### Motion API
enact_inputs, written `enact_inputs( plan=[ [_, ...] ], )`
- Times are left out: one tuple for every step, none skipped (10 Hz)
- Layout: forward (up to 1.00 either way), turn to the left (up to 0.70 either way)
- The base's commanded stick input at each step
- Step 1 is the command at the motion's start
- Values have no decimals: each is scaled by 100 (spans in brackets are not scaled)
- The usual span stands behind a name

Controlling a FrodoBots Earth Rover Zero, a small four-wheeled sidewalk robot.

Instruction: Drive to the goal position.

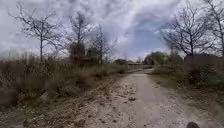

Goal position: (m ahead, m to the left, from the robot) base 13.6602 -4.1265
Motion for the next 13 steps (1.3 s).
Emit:
enact_inputs(
  plan=[
    [0,-61],
    [0,-50],
    [0,-50],
    [0,-50],
    [0,-50],
    [0,-50],
    [0,-50],
    [0,-50],
    [0,-50],
    [0,-50],
    [0,-50],
    [0,-50],
    [0,-50]
  ],
)
